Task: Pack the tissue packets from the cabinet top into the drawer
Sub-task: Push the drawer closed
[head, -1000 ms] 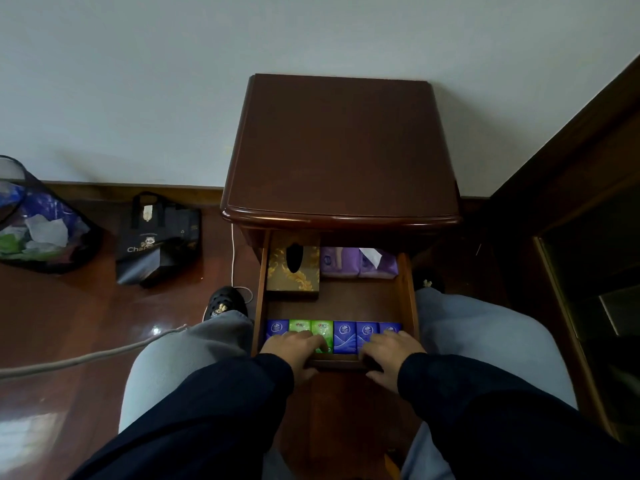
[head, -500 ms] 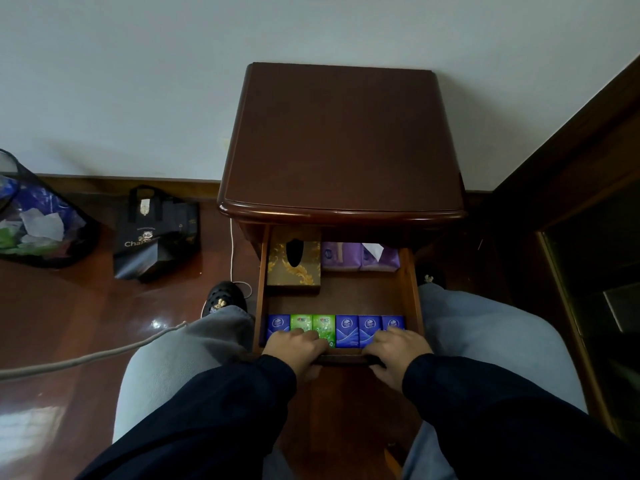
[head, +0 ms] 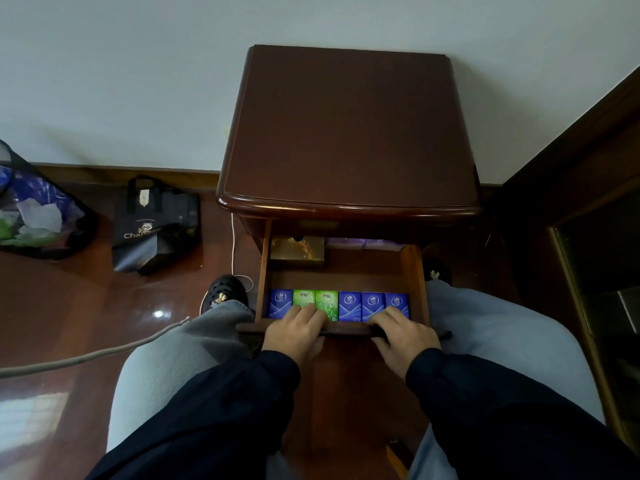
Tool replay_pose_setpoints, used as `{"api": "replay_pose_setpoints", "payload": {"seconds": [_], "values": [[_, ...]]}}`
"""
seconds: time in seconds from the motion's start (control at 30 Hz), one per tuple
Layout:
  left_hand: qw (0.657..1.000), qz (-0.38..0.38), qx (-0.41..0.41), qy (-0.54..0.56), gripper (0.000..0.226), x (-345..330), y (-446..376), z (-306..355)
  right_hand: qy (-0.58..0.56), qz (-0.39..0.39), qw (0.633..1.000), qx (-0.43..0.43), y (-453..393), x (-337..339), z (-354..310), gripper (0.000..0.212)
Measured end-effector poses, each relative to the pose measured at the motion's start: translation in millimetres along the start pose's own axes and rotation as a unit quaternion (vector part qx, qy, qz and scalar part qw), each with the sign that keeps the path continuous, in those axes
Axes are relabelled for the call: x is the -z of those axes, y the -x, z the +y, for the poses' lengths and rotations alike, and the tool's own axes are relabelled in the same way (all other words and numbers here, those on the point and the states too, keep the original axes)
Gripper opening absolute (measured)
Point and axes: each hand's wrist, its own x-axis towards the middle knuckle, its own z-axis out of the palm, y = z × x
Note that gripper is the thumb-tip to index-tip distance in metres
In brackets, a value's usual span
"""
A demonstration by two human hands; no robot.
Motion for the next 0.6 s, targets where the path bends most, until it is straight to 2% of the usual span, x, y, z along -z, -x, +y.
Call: {"api": "replay_pose_setpoints", "payload": {"seconds": [0.07,0.17,0.3,0.37,0.47,0.53,0.6], "values": [[0.999,0.043,-0.006,-0.009,0.014,1.9,-3.5,0.3,-0.010,0.030,0.999,-0.019,-5.2,1.5,-1.6,0.020],[0.995,0.100,-0.005,-0.005,0.012,-4.8,-7.1,-1.9,-0.013,0.081,0.996,-0.024,-12.5,2.9,-2.9,0.021],[0.993,0.115,-0.014,-0.019,0.015,-12.2,-10.9,-7.2,-0.028,0.131,0.991,-0.009,-19.7,0.3,-0.6,0.021],[0.994,0.105,0.000,-0.026,0.028,-16.1,-11.0,-9.1,-0.035,0.150,0.988,-0.010,-25.7,-2.3,2.1,0.025],[0.997,0.042,0.043,-0.038,0.068,-25.0,-12.5,-11.7,-0.048,0.164,0.985,-0.025,-35.9,-5.7,7.6,0.041],[0.996,-0.003,0.084,-0.039,0.095,-28.3,-15.8,-17.5,-0.045,0.131,0.990,-0.037,-39.5,-8.3,13.4,0.056],[0.991,-0.021,0.130,-0.017,0.108,-29.4,-21.7,-27.5,-0.027,0.091,0.994,-0.049,-40.0,-10.3,20.5,0.074]]}}
